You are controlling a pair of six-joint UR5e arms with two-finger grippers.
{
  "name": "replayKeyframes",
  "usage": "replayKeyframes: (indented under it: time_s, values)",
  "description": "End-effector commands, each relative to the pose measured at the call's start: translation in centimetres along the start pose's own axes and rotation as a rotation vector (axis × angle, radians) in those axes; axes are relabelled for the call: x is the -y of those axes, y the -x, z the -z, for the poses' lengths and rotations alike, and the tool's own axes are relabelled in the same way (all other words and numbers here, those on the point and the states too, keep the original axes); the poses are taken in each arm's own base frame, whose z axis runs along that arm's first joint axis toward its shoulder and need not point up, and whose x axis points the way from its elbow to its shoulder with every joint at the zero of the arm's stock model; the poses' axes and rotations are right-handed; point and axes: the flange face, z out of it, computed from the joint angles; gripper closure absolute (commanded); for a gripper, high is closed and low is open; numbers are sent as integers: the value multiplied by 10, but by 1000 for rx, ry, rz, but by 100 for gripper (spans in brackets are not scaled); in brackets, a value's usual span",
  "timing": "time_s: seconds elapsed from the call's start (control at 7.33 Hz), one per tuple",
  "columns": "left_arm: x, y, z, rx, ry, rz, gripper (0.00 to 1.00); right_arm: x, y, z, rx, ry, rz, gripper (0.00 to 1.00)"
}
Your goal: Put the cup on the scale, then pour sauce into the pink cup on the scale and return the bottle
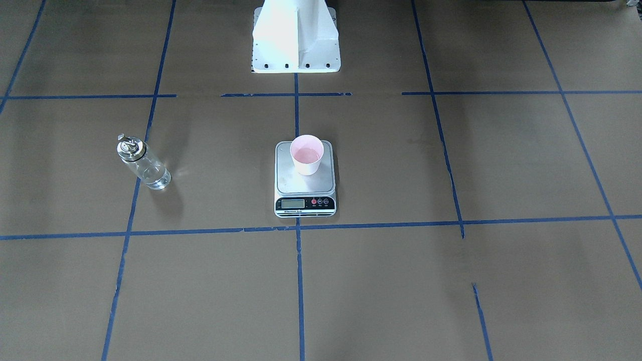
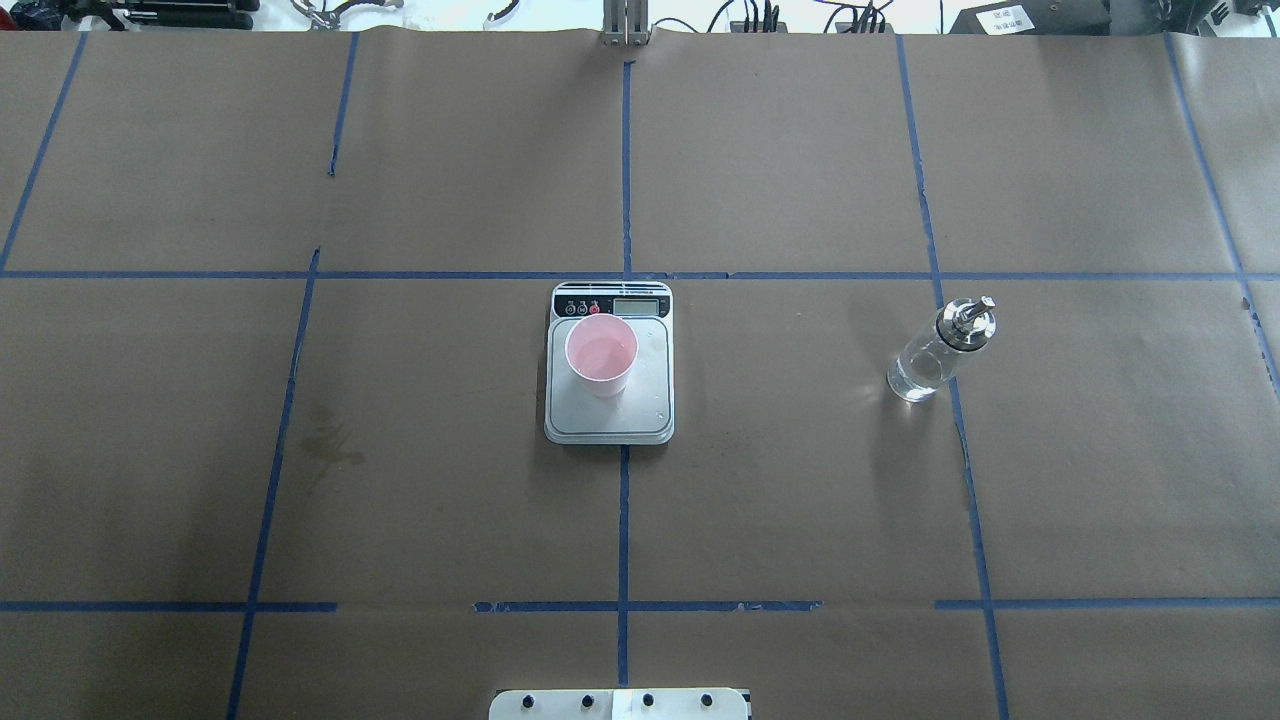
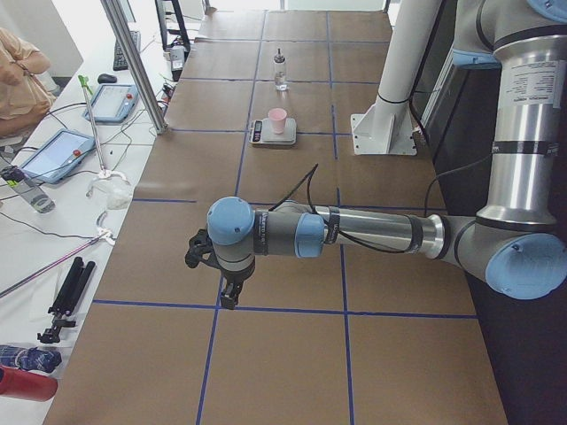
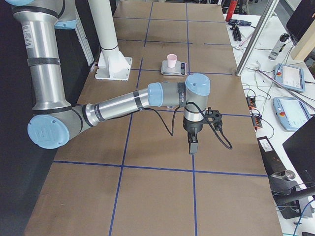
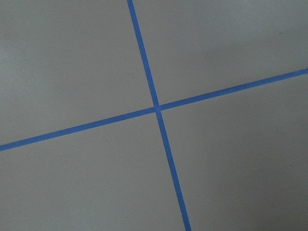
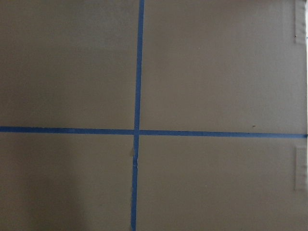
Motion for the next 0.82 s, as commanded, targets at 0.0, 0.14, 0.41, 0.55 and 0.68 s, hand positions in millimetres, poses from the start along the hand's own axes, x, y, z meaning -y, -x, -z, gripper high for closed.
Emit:
replayKeyframes:
  time_s: [0.0,0.14,0.41,0.55,0.68]
  values:
    - [0,0,0,1,1,1,0,-13,2,-29,36,74,-9,0]
    - [0,-1,1,0,-1,-2,0,-32,-7,-52,31,118,-24,0]
    - [2,-3,3,1,-5,-6,0,-41,-11,-57,33,129,-32,0]
    - [1,-3,3,1,-6,-7,0,-49,-13,-60,36,100,-10,0]
    - [2,-4,4,2,-7,-8,0,-52,-15,-63,38,86,-1,0]
